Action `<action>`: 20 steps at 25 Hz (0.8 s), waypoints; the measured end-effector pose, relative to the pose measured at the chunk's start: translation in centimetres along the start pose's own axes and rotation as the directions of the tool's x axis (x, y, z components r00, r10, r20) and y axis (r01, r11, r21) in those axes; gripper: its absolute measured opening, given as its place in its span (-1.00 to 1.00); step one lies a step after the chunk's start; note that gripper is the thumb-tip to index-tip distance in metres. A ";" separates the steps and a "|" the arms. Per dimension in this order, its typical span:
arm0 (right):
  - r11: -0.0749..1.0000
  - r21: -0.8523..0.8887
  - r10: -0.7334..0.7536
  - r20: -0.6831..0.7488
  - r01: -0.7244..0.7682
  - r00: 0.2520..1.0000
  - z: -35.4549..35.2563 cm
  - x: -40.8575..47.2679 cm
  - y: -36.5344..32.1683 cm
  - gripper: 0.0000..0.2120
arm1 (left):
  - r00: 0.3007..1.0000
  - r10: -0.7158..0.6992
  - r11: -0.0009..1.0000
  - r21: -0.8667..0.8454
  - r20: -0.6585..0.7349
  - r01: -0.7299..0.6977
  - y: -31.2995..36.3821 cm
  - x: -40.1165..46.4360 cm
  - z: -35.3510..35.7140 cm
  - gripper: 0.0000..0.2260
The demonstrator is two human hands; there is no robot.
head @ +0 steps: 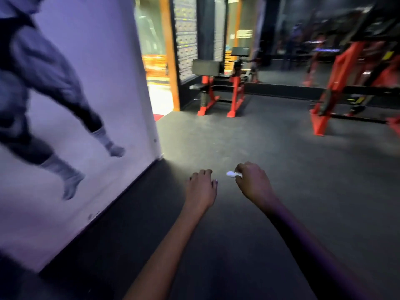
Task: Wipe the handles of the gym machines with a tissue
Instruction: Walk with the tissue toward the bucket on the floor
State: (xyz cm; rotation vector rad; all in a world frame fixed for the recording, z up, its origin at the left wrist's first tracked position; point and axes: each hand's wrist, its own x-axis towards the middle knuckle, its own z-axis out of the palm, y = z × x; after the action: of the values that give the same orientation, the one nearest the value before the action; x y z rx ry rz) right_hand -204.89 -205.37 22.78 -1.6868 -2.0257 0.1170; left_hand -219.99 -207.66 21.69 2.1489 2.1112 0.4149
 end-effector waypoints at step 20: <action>0.638 -0.112 0.666 -0.415 -0.762 0.619 -15.7 23.8 54.5 -0.82 | 0.584 0.805 0.593 -0.193 0.108 -0.782 54.0 42.9 19.3 -0.66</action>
State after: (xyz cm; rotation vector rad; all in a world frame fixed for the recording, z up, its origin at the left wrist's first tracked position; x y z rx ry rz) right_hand -151.82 -174.22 23.72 -2.4336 -1.0267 -0.1944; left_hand -162.73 -164.62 22.47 2.8090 0.8523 0.3609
